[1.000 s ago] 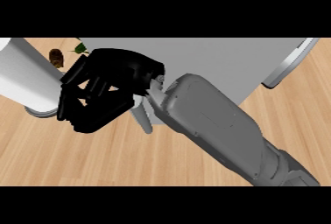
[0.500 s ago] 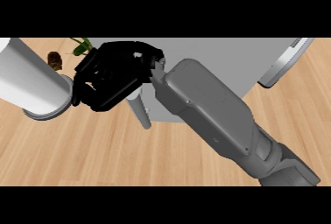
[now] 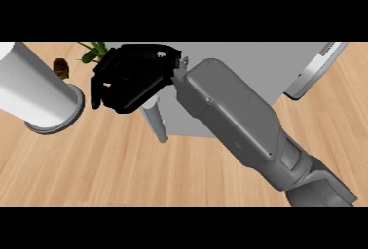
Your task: Pick up the wine, place it into the cabinet and close the cabinet
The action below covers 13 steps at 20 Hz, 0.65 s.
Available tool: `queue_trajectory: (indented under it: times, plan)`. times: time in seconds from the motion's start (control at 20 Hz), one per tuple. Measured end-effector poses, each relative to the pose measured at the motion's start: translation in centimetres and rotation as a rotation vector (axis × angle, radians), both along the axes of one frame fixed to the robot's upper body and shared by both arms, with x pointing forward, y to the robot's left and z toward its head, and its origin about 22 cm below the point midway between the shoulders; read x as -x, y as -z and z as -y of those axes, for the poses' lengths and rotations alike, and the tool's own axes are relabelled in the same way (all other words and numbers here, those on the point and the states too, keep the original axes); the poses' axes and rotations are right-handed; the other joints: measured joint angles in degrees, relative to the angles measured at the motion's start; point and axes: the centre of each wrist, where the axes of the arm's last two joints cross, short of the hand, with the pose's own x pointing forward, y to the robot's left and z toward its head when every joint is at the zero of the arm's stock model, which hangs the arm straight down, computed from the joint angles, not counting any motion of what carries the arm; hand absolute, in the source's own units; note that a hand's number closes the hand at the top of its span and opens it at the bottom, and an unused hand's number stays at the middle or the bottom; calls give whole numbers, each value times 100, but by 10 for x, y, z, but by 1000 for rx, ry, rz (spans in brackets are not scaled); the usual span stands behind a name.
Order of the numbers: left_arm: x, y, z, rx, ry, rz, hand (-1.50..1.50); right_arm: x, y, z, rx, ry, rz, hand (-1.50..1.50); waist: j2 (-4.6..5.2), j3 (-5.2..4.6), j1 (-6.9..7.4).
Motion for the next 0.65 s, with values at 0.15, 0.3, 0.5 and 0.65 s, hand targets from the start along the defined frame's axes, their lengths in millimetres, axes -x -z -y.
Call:
queue_trajectory:
  times: [0.15, 0.3, 0.5, 0.65]
  plan:
    - [-3, -3, 3, 7, 8, 9, -150, -1, 0, -2, -13, 3, 11, 150, -6, -62, 82]
    - [-4, -3, 5, 7, 11, 10, -150, -1, -2, -5, -36, 30, 33, 150, 17, -139, 136]
    - [-6, -6, 5, -2, 18, 11, -150, 0, -6, -10, -72, 106, 65, 150, 54, -227, 164]
    - [-10, -9, 6, -12, 28, 14, -150, 0, -8, -14, -85, 151, 88, 150, 80, -268, 141]
